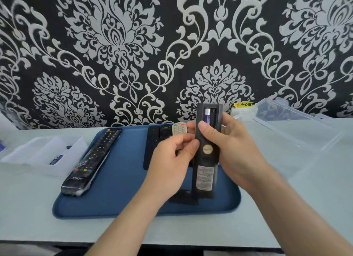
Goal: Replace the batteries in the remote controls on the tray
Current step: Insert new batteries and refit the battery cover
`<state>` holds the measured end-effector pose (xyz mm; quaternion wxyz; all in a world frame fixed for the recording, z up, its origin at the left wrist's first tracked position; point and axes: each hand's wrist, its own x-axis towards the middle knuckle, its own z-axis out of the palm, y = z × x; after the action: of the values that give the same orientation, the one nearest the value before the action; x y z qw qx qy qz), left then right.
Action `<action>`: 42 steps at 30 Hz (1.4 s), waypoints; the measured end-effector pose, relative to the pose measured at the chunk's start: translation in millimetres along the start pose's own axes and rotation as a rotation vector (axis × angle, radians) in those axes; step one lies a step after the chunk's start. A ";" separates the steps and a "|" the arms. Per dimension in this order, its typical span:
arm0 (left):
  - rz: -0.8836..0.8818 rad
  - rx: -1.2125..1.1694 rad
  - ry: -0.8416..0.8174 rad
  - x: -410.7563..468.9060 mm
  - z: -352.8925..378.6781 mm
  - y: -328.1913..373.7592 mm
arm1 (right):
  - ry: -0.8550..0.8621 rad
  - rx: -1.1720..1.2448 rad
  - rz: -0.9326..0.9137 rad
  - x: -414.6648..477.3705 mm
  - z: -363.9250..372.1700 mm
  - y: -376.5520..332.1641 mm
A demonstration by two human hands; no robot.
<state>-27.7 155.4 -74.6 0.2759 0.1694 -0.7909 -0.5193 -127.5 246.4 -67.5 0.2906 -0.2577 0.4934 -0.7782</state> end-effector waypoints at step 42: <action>0.527 0.576 0.181 11.2 -14.2 7.4 | -0.139 -0.528 -0.147 -8.5 8.8 3.6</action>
<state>-27.8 141.8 -60.5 0.4097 0.0762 -0.8929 -0.1708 -114.8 245.7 -68.4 0.1892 -0.4124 0.6379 -0.6222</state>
